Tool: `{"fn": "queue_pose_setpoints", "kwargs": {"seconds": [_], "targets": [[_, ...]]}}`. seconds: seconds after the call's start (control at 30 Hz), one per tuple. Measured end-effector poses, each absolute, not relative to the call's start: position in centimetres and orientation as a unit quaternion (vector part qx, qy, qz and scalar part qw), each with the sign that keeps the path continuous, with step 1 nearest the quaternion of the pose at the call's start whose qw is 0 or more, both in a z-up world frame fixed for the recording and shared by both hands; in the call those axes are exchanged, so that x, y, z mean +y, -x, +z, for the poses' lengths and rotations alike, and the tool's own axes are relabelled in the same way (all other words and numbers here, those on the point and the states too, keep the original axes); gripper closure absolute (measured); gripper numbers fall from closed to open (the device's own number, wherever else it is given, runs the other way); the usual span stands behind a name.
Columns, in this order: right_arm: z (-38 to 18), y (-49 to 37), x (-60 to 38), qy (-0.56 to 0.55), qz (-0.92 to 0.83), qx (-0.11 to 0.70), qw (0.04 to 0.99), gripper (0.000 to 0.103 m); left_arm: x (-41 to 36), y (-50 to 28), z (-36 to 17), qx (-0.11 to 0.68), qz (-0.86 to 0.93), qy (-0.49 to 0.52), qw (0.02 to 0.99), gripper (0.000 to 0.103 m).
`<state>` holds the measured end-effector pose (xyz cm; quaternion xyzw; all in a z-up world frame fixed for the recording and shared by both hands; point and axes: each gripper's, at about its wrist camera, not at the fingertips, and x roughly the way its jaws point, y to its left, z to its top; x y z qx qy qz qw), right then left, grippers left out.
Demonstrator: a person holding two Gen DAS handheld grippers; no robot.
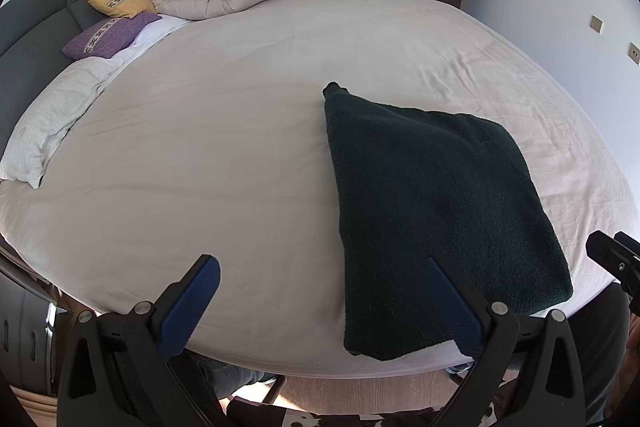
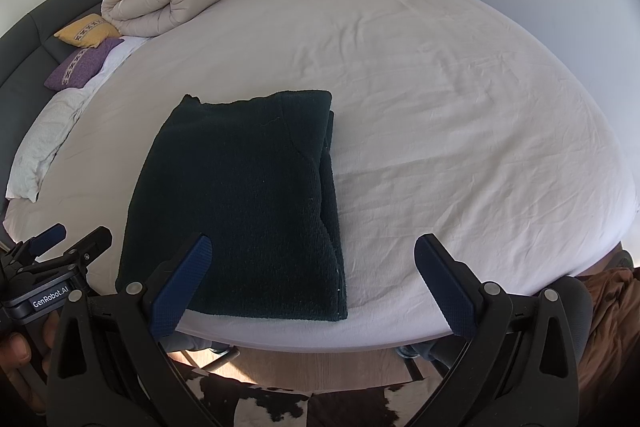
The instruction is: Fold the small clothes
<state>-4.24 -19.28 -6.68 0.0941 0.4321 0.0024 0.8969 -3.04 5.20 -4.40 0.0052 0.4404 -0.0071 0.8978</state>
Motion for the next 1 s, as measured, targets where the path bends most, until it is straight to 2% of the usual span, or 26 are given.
{"fn": "queue_pose_setpoints", "kwargs": {"seconds": [1.0], "targets": [[-7.34,3.80,-19.62,-0.103,0.009,0.443,0.891,0.000,5.29,3.02,-4.93,0.443,-0.007,-0.007,0.897,0.000]]}}
